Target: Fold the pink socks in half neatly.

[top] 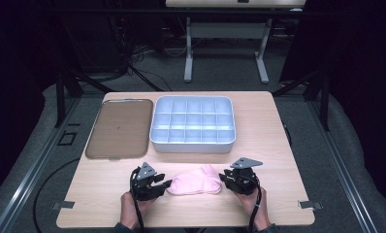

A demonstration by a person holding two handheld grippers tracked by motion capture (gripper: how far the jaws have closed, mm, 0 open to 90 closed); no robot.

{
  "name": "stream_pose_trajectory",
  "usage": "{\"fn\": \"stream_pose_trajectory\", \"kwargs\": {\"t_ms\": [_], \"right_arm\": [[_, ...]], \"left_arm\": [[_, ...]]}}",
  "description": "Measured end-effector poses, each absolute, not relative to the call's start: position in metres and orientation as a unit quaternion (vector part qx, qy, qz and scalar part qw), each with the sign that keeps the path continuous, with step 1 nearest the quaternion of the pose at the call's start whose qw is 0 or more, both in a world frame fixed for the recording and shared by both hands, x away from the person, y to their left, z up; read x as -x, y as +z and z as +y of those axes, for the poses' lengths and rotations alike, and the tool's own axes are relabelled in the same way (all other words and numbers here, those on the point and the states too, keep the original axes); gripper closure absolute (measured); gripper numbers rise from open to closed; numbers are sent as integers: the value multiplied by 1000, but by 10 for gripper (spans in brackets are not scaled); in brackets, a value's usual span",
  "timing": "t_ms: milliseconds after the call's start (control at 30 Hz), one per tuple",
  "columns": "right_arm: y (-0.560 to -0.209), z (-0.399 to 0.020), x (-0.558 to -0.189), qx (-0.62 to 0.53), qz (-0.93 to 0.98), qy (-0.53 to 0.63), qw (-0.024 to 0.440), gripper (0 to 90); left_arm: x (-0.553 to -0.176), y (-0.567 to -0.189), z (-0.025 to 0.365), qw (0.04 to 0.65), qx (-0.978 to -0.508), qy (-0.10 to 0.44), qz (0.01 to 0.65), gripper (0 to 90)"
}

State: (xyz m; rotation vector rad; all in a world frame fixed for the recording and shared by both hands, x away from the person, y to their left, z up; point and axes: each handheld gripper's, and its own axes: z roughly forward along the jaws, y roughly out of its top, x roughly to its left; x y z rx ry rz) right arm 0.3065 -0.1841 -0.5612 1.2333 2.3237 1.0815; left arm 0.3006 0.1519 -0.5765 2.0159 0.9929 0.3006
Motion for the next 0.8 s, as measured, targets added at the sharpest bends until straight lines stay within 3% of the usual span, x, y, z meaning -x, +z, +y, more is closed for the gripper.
{"fn": "stream_pose_trajectory", "kwargs": {"t_ms": [300,533,800], "right_arm": [[-565,-169,-316,-404,827,360,154,713],[-569,-163,-316,-394,837,346,154,876],[-565,-162,-311,-391,840,341,158,900]], "left_arm": [[-301,-587,150,431,-809,109,385,725],[-301,-589,149,429,-813,111,378,798],[-300,-590,148,426,-814,115,377,819]]}}
